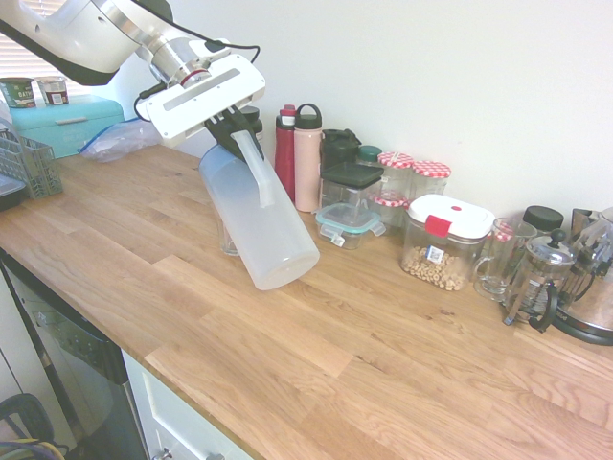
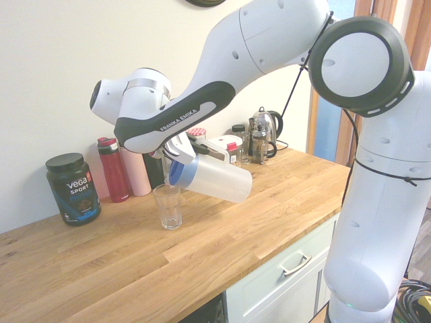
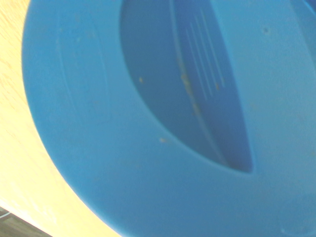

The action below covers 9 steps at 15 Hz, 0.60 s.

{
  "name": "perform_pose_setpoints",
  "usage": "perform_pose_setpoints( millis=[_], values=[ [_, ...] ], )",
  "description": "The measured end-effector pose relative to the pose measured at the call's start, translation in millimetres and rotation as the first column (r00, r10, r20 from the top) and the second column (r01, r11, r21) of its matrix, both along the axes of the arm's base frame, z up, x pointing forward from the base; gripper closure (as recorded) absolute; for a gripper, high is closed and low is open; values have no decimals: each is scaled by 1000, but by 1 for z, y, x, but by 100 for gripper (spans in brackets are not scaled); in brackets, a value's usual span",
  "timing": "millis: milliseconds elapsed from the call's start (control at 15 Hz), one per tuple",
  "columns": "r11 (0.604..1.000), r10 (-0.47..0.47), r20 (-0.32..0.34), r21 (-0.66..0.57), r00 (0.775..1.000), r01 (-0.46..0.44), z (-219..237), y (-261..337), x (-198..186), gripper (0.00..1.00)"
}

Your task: Pour me some water

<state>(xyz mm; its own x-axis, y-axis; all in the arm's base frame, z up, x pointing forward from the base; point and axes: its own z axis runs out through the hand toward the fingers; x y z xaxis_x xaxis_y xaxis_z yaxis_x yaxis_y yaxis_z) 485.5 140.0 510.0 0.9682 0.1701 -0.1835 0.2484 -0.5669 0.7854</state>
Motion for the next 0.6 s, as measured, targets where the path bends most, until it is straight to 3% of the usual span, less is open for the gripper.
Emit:
perform_pose_setpoints(
  millis=[333,600],
  values=[
    [999,2,33,32,999,-3,0,0,4,100],
    [984,-30,113,177,993,9,15,-12,12,100]
  ],
)
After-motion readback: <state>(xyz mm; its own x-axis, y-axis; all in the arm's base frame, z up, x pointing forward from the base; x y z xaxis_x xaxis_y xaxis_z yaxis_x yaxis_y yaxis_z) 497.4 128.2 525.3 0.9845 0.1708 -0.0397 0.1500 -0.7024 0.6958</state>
